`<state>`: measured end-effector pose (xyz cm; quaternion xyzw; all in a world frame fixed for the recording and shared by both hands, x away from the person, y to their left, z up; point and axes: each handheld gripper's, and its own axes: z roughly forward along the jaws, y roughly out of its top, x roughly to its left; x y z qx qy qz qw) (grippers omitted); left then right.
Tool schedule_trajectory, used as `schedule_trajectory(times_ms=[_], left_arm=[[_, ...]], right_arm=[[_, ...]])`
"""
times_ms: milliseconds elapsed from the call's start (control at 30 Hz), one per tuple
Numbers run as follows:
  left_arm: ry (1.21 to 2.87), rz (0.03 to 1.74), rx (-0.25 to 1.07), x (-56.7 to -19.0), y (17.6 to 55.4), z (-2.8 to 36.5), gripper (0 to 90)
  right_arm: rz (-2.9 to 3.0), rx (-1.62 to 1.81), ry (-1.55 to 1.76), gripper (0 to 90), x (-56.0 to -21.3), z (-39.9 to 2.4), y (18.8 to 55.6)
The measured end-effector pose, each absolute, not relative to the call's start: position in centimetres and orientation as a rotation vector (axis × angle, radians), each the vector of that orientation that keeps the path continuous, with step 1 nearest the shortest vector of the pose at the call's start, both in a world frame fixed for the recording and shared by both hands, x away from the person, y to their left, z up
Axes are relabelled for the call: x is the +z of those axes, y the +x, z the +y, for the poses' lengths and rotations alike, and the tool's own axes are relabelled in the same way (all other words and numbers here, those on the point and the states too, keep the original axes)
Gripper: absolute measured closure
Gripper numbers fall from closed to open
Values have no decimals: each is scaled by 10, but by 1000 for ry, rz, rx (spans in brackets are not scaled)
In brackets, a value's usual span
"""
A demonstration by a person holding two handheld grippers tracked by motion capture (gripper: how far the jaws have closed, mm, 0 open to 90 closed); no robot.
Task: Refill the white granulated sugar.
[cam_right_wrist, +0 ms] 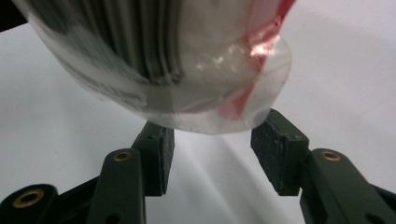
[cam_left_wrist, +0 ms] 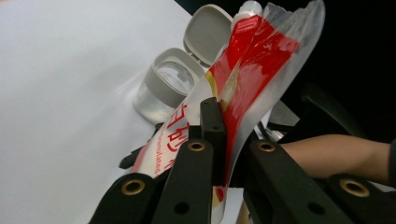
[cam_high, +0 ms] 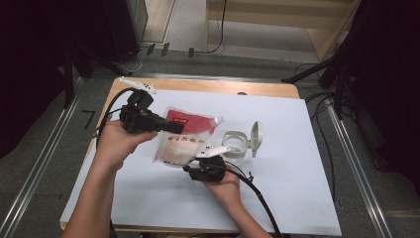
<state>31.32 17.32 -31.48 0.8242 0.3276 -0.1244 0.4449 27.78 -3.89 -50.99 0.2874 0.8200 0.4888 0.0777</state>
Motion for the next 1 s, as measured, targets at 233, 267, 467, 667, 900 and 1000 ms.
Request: schedule_trajectory(times_ms=[233, 267, 467, 667, 900, 1000], left_arm=[[2005, 831, -376, -317, 317, 173, 900], [1991, 837, -384, -318, 317, 173, 900], [1915, 879, -442, -323, 322, 180, 900], [1931, 940, -306, -322, 322, 176, 893], [2051, 953, -141, -328, 322, 158, 812], [2084, 931, -155, -332, 323, 152, 806]], right_arm=[[2326, 1485, 837, 502, -516, -38, 272], [2329, 1488, 831, 504, -517, -38, 273], [2311, 1506, 830, 559, -515, -39, 275], [2347, 1464, 700, 628, -512, -35, 264], [2428, 1512, 707, 682, -506, -39, 262], [2454, 1529, 712, 679, -502, -43, 260]])
